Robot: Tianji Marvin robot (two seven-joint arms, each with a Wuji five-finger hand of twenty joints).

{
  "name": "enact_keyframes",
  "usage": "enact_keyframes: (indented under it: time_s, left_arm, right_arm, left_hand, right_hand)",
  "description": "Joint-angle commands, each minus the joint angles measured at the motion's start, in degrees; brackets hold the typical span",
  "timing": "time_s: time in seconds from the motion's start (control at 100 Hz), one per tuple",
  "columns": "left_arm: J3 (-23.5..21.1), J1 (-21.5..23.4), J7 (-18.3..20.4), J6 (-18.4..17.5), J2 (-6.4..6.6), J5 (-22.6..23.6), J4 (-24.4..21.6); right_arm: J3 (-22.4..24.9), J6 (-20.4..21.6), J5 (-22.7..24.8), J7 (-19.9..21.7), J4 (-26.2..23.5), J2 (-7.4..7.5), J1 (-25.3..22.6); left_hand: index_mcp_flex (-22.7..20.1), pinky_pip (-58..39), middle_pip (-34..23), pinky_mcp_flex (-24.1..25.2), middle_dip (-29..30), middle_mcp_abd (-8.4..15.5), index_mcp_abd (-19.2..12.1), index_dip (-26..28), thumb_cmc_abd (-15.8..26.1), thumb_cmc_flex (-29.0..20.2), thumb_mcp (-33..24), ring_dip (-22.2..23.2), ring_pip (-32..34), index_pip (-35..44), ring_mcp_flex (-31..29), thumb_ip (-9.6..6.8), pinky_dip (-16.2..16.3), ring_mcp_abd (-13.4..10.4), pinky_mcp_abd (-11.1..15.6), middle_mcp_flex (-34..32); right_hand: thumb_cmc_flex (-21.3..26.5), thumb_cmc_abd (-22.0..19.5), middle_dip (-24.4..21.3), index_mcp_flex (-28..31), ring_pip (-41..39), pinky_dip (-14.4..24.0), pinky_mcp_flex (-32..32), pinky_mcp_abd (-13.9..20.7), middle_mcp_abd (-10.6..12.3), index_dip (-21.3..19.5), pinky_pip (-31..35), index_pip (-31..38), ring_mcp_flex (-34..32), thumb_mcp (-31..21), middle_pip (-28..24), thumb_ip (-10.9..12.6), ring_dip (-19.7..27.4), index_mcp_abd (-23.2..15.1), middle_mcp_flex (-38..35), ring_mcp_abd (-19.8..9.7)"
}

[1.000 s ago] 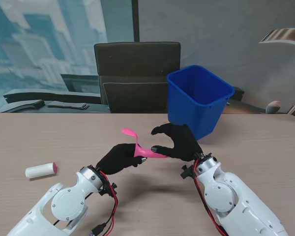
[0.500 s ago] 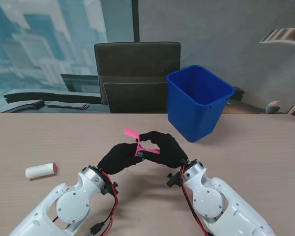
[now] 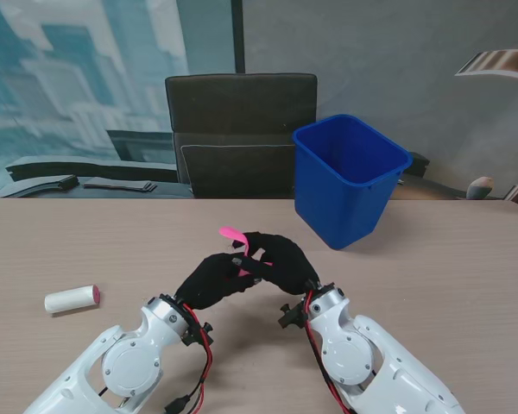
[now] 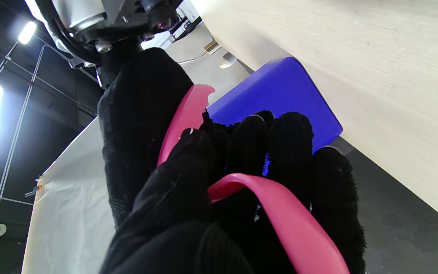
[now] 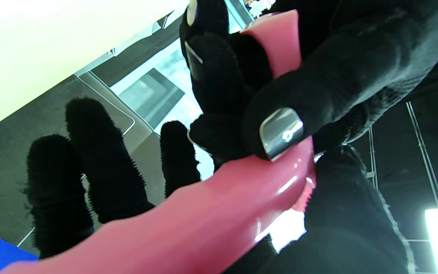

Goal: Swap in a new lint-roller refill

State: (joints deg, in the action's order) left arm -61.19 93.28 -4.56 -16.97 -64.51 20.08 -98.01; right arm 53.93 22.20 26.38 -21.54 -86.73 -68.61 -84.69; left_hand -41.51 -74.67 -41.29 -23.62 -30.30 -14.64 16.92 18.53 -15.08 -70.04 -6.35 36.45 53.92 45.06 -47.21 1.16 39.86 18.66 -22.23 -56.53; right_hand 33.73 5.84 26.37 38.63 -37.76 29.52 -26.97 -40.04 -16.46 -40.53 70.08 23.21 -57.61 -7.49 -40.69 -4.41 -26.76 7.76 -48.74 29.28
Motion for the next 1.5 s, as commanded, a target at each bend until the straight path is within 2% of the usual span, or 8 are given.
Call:
enact_keyframes:
  time_s: [0.0,0.19,0.31,0.48,0.64,0.81,1.08,1.49]
  left_arm:
    - [0.59,0.51,0.93,-0.43,-0.59,-0.64,-0.7]
    - [0.86,0.56,0.28,-0.8,-0.81,-1.19,-0.8]
    - [0.9,0.56,0.06,-1.17,-0.85,-1.16,-0.78]
    - [0.7,0.7,-0.24,-1.54,-0.83,-0.55,-0.83]
    - [0.12,0.98,-0.86,-0.98,-0.95,-0.15,-1.07]
    - [-0.45,1.24,-0.82,-0.67,-0.94,-0.35,-1.36]
    - [-2.28,1.63,0.17,-3.82,-0.26,2.44,-0.92]
    - [-11.11,5.58,-2.27,-7.54,0.46,12.36,-2.37]
  right_arm:
    - [-0.38,-0.09,-0.42,0.71,-0.5,-0.9,-0.28]
    - [-0.86,-0.18,-1.95,0.7,-0.5,-1.23,-0.29]
    - [-1.1,0.2,-2.02,-0.12,-0.29,-1.5,-0.2]
    - [-1.02,0.52,-0.64,-1.99,-0.14,-1.74,-0.23]
    - [-0.61,1.33,-0.09,-1.94,-0.23,-1.58,-0.29]
    - [-0.07,1.81,-0.9,0.44,-0.49,-1.05,-0.3]
    - [2.62,1.74,0.06,1.11,-1.15,-0.42,-1.09]
    - [8.3,0.78,6.42,-0.25,-1.52,0.79,-2.65]
  left_hand:
    - [-0.91,-2.64,-1.53,0.15,-1.68,1.34,-3.89,-0.49,3.36,-3.82,-0.84,0.7,1.87,-0.07,-2.07,0.13,-0.54,0.61,1.45,-1.59]
    - [-0.7,-2.68,-1.59,0.07,-1.69,1.52,-3.99,-0.35,3.5,-3.85,-0.73,0.67,1.92,0.04,-1.99,0.12,-0.58,0.61,1.72,-1.44]
    - [-0.58,-2.7,-1.64,0.08,-1.69,1.66,-4.13,-0.25,3.57,-3.79,-0.61,0.66,1.98,0.13,-1.97,0.13,-0.62,0.63,1.8,-1.37]
    - [-0.41,-2.68,-1.53,0.11,-1.57,1.87,-4.42,-0.24,3.74,-3.63,-0.37,0.42,2.0,0.14,-2.44,0.16,-0.7,-1.75,1.93,-1.21]
    - [0.05,-2.01,-0.19,0.67,-0.61,2.38,-5.33,-0.41,4.2,-3.13,0.25,-0.2,0.68,-0.33,-1.56,0.11,-1.09,-1.81,2.85,-0.38]
    - [1.85,-1.21,1.67,1.84,0.82,2.58,-7.09,-0.88,3.77,0.1,1.54,-0.5,-0.61,-2.34,0.25,-0.4,-1.52,-2.18,3.87,1.96]
    - [6.91,4.66,7.74,7.07,2.9,0.65,-4.36,0.13,1.28,23.76,-6.07,0.31,-6.76,-18.27,7.85,-0.89,-1.21,-1.84,3.6,11.87]
    - [8.39,8.55,10.54,9.88,3.35,-0.22,-3.3,-1.14,-0.73,27.44,-4.65,0.3,-10.89,-25.74,11.95,-0.9,-0.67,-1.92,3.2,16.31]
  right_hand:
    - [5.75,-5.5,0.96,1.04,-3.25,1.94,-4.03,20.85,-0.31,-0.47,4.18,0.42,-4.06,-1.42,-1.38,3.7,-1.27,0.1,-2.46,-19.27]
    - [12.05,-6.11,3.02,3.32,-12.32,2.54,-15.03,21.51,0.36,-0.37,12.3,1.96,-14.01,-1.81,-5.63,5.08,-3.25,0.2,-10.02,-21.46]
    - [9.53,-0.12,5.5,3.43,-24.13,-0.18,-23.27,23.14,1.63,6.48,19.35,12.02,-17.63,-19.96,-9.31,2.89,-5.55,-0.77,-15.81,-25.1]
    - [14.01,6.35,13.13,6.41,-47.37,-1.66,-38.33,30.09,5.92,6.64,29.99,23.94,-18.18,-27.1,-20.71,-0.28,-14.83,-2.89,-24.17,-37.34]
    - [13.62,9.63,22.33,10.9,-59.54,4.58,-41.03,40.77,9.6,4.06,41.45,27.67,-18.39,-30.85,-28.42,-2.55,-25.44,-1.97,-30.35,-48.16]
    - [11.73,13.89,28.56,14.96,-63.06,8.51,-42.01,43.79,11.78,1.88,46.65,30.01,-18.32,-36.68,-31.97,-0.49,-30.26,1.31,-34.17,-47.63]
    - [7.06,18.4,29.45,20.38,-64.4,12.64,-42.71,43.93,12.15,-5.68,49.9,34.81,-18.21,-47.32,-39.36,8.24,-35.0,2.05,-34.28,-44.68]
    - [6.99,19.02,29.53,20.21,-64.16,13.7,-42.8,44.1,12.42,-6.29,49.9,32.77,-18.26,-46.62,-39.5,8.73,-35.33,1.09,-34.25,-45.49]
